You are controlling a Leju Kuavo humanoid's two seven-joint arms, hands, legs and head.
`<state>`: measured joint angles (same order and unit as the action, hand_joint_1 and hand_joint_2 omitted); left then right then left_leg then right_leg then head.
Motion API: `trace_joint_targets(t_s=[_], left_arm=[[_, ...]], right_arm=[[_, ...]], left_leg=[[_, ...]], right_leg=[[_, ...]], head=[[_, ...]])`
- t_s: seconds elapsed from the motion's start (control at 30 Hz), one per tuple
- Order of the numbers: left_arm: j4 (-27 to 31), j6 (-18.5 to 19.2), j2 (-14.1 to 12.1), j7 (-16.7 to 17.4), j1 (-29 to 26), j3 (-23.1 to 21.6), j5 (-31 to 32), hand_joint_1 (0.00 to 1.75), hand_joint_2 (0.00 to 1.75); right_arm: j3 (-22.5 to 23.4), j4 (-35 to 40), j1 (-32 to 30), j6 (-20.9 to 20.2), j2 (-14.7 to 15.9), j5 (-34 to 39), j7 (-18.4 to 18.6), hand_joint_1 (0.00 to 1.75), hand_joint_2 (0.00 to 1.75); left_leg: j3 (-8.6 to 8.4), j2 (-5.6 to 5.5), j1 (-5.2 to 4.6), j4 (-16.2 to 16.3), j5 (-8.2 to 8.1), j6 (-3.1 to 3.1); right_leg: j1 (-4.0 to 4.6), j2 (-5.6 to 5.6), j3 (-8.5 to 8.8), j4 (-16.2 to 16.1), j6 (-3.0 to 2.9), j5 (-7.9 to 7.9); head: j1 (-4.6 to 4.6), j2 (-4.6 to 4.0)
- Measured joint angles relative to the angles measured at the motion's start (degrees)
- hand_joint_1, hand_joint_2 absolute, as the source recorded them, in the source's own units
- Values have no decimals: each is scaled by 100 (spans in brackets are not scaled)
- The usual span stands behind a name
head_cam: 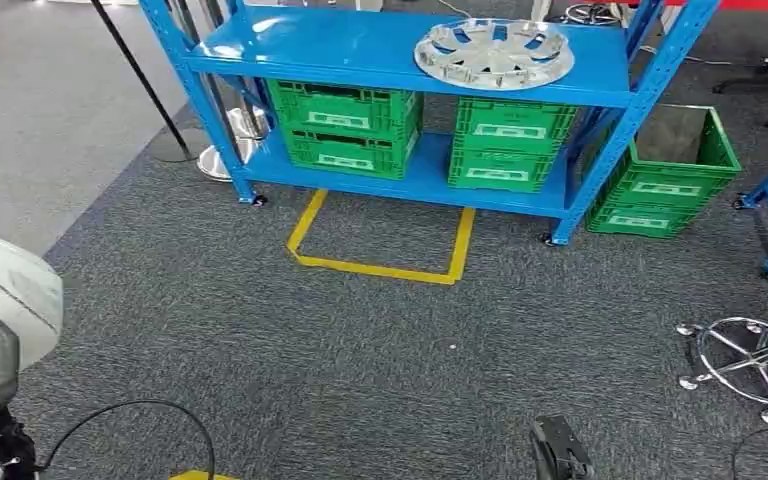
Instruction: Take the parts from the cabinet and place them on the table.
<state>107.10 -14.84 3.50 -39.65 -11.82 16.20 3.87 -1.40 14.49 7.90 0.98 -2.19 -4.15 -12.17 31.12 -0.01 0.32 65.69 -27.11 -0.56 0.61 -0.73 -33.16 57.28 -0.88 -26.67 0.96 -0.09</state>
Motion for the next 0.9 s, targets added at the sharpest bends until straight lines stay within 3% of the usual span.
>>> trace_joint_targets(t_s=[0.03, 0.07, 0.17, 0.2, 0.23, 0.27, 0.3, 0.33, 0.37, 0.4, 0.43, 0.47, 0.5, 0.53, 0.57, 0.6, 0.7, 0.73, 0.77, 0.8, 0.83, 0.87, 0.9], left_arm=[[0, 0, 0, 0, 13, 0, 33, 175, 175], [0, 0, 0, -2, 16, 0, 44, 175, 175], [-2, -7, 2, 2, 14, -2, 74, 175, 175], [-7, -7, 11, 15, 17, -2, 63, 175, 175], [-7, -11, 18, 20, 20, -2, 28, 175, 175], [-9, -20, 17, 28, 16, 0, 24, 175, 175], [-9, -26, 17, 46, 10, 2, 9, 175, 175], [-9, -28, 17, 46, 13, 4, 0, 175, 175], [-15, -33, 20, 46, 8, 4, -11, 175, 175], [-20, -39, 20, 48, 1, 4, -13, 175, 175], [-28, -42, 20, 50, -3, 4, -13, 175, 175], [-35, -42, 20, 50, -4, 7, -15, 175, 175], [-37, -44, 20, 50, -5, 7, -13, 175, 175], [-35, -44, 20, 50, -5, 7, -13, 175, 175], [-37, -46, 22, 50, -3, 9, -15, 175, 175], [-37, -46, 22, 50, -1, 11, -15, 175, 175], [-37, -46, 22, 50, -7, 11, -13, 175, 175], [-37, -46, 20, 50, -15, 17, -13, 175, 175], [-37, -46, 17, 50, -16, 26, -15, 175, 175], [-37, -46, 17, 50, -15, 39, -13, 175, 175], [-39, -50, 17, 50, -18, 44, -13, 175, 175], [-39, -59, 17, 50, -23, 46, -13, 175, 175], [-41, -63, 17, 50, -25, 53, -15, 175, 175]], right_arm=[[0, 0, 0, -6, -4, 0, 2, 0, 0], [0, 0, 3, -18, -4, 0, 13, 0, 0], [4, 0, 8, -31, -4, 0, 37, 0, 0], [4, 0, 2, -31, -2, 0, 44, 0, 0], [4, 0, -5, -31, -2, 0, 54, 0, 0], [7, 0, -3, -28, -2, 0, 57, 0, 0], [7, 0, 1, -26, -4, 0, 59, 0, 0], [4, 0, 0, -26, -7, 0, 61, 0, 0], [4, 0, -6, -26, -9, 0, 66, 0, 0], [7, 0, -11, -24, -9, 0, 70, 0, 0], [7, 0, -10, -22, -9, 0, 70, 0, 0], [7, 0, -6, -20, -9, 0, 70, 0, 0], [7, 0, 0, -20, -9, 0, 70, 0, 0], [7, 2, 13, -20, -11, 0, 70, 0, 0], [7, 4, 17, -20, -11, 0, 68, 0, 0], [7, 7, 24, -20, -11, 0, 70, 0, 0], [9, 7, -15, -20, -17, 0, 70, 0, 0], [9, 7, -14, -20, -17, 0, 72, 0, 0], [11, 7, -8, -15, -17, 2, 72, 0, 0], [11, 7, -6, -17, -17, 0, 70, 0, 0], [11, 7, -7, -17, -17, 0, 70, 0, 0], [11, 7, -15, -17, -17, 0, 72, 0, 0], [11, 7, -27, -20, -17, 0, 72, 0, 0]], left_leg=[[-317, -2, -26, -501, -254, 57], [-523, 0, -28, -869, -383, 78], [-406, 4, -57, -968, -303, 157], [-369, 36, -17, -998, -213, 197], [-290, 35, -19, -1003, -160, 235], [-217, 38, -16, -1002, -101, 275], [-147, 39, -16, -1000, -30, 274], [-48, 39, -16, -995, 42, 272], [46, 39, -15, -992, 113, 264], [131, 39, -10, -988, 173, 247], [208, 39, -1, -977, 227, 227], [280, 38, 12, -954, 268, 194], [343, 35, 26, -920, 303, 157], [378, 35, 17, -877, 325, 116], [411, 39, -2, -817, 342, 88], [438, 42, -15, -791, 384, 44], [470, 39, 15, -785, 440, -38], [518, 33, 27, -670, 247, -68], [610, 31, 26, -361, -66, -91], [753, 30, 27, 103, -375, -116], [893, 30, 27, 537, -584, -128], [993, 30, 26, 908, -701, -130], [971, 30, 25, 993, -661, -123]], right_leg=[[18, 3, -54, 41, 24, 29], [22, 6, -74, 54, 55, 67], [-7, 6, -156, 19, 161, 232], [-27, 30, -198, 62, 186, 164], [-28, 56, -301, 187, 232, -107], [-43, 58, -398, 477, 267, -457], [-63, 60, -512, 907, 295, -780], [-80, 58, -634, 1359, 324, -968], [-94, 59, -699, 1691, 343, -948], [-112, 59, -661, 1788, 365, -748], [-124, 59, -529, 1677, 380, -484], [-138, 57, -289, 1371, 390, -260], [-152, 57, 74, 862, 403, -171], [-177, 59, 492, 244, 417, -373], [-143, 86, 733, -91, 391, -479], [-152, 84, 677, -155, 331, -557], [-154, 70, 600, -145, 172, -506], [-155, 58, 581, -143, 123, -473], [-150, 52, 546, -142, 77, -442], [-140, 48, 542, -137, 54, -408], [-128, 46, 533, -129, 43, -379], [-115, 44, 488, -118, 47, -347], [-104, 44, 458, -110, 49, -331]], head=[[-2, 0], [-15, 0], [-2, 0], [-5, 0], [-24, 0], [-33, 0], [-22, 0], [-26, 0], [-28, 0], [-26, 0], [-28, 0], [-24, 0], [-26, 0], [-37, 0], [-37, 0], [-37, 0], [-44, 0], [-28, 0], [-28, 0], [-31, 0], [-31, 0], [-31, 0], [-33, 0]])
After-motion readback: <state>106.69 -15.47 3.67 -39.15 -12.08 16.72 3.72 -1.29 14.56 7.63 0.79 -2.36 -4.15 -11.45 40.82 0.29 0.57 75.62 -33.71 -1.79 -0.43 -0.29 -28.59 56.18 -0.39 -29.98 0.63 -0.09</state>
